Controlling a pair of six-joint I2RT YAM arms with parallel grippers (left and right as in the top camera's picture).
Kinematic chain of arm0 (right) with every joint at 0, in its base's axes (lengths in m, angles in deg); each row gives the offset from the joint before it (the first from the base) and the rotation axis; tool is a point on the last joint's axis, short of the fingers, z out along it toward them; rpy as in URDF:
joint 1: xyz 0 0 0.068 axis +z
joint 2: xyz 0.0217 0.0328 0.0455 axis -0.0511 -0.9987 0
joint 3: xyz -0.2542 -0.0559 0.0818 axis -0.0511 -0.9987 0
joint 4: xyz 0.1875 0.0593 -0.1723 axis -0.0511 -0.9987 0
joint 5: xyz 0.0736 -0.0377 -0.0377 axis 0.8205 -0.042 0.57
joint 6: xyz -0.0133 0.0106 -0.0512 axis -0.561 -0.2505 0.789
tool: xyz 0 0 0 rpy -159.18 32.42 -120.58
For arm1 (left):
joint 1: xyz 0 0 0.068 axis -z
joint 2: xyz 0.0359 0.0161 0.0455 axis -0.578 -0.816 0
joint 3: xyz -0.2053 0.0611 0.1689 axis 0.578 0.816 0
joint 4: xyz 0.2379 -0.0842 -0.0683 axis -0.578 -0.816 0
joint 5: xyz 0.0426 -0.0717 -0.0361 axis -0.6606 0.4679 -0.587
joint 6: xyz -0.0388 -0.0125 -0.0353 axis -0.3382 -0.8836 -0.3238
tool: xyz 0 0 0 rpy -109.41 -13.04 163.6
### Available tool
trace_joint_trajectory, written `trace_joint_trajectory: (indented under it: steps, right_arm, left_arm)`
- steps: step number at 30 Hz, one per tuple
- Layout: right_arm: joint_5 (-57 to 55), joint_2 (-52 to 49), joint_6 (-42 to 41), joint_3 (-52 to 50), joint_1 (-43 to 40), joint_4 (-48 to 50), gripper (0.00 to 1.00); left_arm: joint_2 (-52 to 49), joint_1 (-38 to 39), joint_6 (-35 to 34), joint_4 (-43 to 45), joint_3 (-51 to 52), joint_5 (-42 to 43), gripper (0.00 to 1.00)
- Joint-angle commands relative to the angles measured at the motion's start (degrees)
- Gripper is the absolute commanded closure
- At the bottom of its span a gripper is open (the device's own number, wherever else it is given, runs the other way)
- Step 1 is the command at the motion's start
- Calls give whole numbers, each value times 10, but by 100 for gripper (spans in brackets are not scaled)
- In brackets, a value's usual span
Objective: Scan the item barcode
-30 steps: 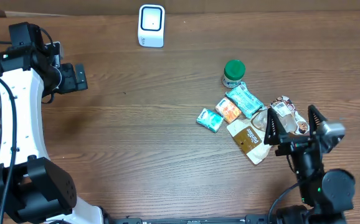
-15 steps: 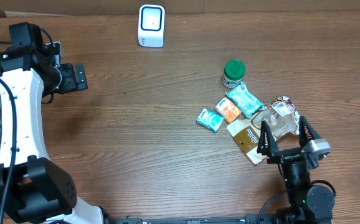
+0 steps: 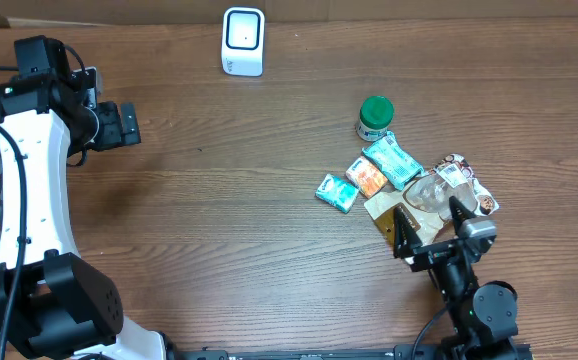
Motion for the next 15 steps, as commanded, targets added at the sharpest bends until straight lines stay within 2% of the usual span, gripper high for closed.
trace_joint_trajectory:
  steps: [1, 15]
  right_arm:
    - [-2, 7, 0, -6, 25, -1, 0]
    - [-2, 7, 0, -6, 28, -3, 0]
  left_arm:
    - [0, 5, 13, 1, -9, 0, 0]
    - [0, 5, 13, 1, -9, 0, 0]
